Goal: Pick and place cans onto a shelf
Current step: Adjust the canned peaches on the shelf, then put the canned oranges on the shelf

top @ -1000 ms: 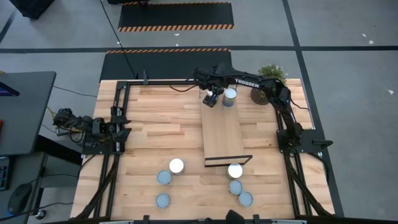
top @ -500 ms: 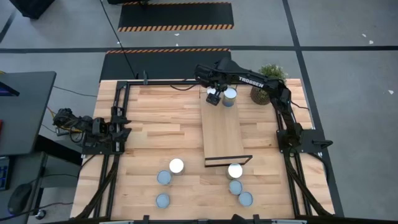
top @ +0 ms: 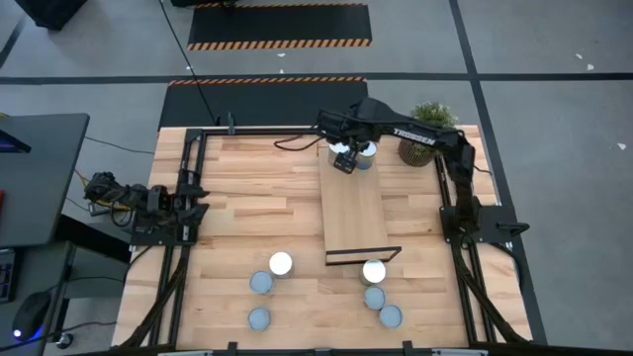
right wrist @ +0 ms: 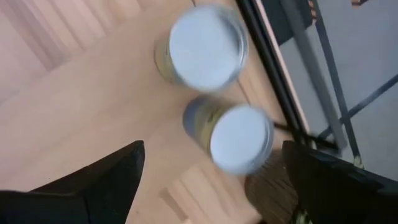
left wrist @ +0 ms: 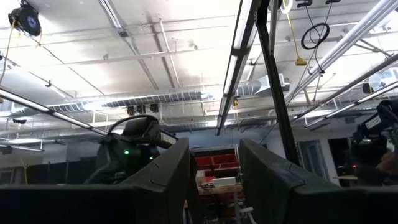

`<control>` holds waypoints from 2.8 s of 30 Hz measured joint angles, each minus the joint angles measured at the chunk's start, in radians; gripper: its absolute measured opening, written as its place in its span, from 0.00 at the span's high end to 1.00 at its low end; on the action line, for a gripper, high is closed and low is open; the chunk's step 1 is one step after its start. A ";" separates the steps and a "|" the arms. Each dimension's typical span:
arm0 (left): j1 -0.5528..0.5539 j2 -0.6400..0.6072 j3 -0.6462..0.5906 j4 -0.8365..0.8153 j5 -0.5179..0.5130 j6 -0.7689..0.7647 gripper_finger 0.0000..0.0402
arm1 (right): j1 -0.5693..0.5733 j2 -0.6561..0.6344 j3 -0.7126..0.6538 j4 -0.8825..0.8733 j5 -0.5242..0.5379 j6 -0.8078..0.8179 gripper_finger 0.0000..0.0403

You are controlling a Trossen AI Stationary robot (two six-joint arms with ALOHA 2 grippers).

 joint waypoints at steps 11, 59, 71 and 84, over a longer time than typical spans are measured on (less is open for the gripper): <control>0.000 0.000 0.000 -0.004 0.000 -0.021 0.63 | -0.014 -0.254 -0.493 0.135 0.003 0.035 0.04; 0.000 0.000 0.000 0.024 0.000 0.018 0.63 | 0.100 -0.622 -0.889 0.411 -0.098 0.106 0.04; 0.000 0.000 0.000 0.048 0.000 0.174 0.63 | 0.588 -0.816 -1.033 1.022 -0.092 0.057 0.04; 0.000 0.000 0.000 0.071 0.000 0.341 0.63 | 0.844 -0.644 -1.036 1.231 -0.120 0.323 0.05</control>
